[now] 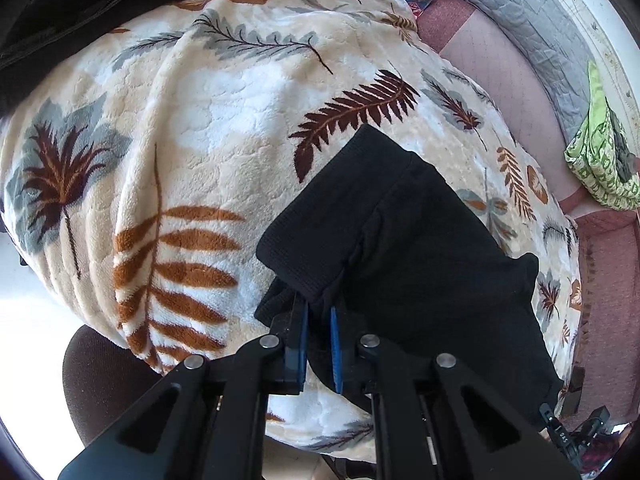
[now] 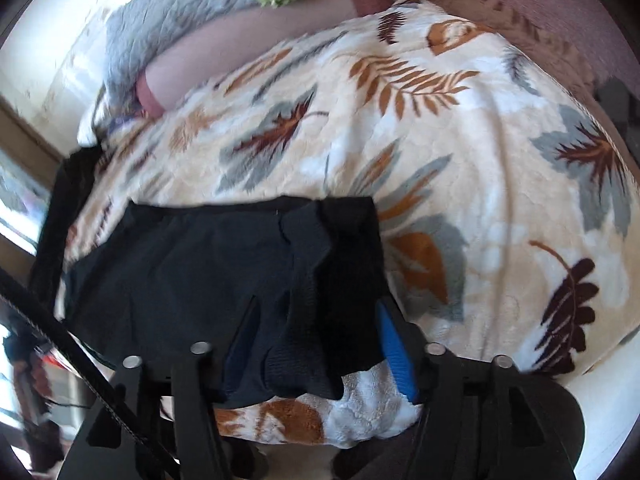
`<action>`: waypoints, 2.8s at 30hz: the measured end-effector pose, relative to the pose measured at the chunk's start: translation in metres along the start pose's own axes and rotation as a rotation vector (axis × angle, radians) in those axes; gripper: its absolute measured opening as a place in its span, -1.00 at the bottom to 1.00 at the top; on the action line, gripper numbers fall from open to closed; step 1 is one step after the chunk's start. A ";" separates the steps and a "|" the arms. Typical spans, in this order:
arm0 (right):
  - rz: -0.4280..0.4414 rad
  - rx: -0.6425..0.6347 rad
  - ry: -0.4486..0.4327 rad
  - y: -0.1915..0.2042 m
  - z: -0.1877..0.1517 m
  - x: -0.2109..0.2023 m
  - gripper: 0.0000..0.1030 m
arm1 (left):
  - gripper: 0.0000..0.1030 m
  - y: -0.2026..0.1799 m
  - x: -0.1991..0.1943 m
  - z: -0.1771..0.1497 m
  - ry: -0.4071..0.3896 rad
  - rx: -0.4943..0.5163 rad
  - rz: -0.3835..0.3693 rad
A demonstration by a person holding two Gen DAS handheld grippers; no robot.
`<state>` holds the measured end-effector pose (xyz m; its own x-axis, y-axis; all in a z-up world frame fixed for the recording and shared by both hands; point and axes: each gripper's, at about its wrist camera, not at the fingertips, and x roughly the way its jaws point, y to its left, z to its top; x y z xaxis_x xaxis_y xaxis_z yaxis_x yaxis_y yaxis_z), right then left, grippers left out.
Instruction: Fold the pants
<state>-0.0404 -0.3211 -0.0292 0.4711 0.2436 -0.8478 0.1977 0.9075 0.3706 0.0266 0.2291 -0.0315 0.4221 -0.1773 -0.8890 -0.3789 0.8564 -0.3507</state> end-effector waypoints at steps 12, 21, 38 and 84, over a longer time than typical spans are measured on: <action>0.004 0.088 -0.015 -0.026 0.004 -0.008 -0.95 | -0.82 0.000 -0.001 -0.018 -0.007 -0.022 0.011; -0.030 0.073 -0.076 -0.027 0.007 -0.020 -0.81 | -0.81 -0.001 -0.002 -0.018 -0.013 -0.020 -0.007; -0.101 0.017 -0.122 -0.016 0.052 0.006 -0.89 | -0.72 -0.006 0.000 -0.017 -0.019 0.000 0.020; -0.036 -0.280 0.064 0.254 0.143 0.179 -0.23 | -0.19 -0.026 0.023 -0.010 -0.088 0.124 -0.172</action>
<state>0.2171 -0.0965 -0.0322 0.4114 0.2223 -0.8839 -0.0358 0.9730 0.2281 0.0375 0.1979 -0.0456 0.5441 -0.2872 -0.7883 -0.1938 0.8712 -0.4511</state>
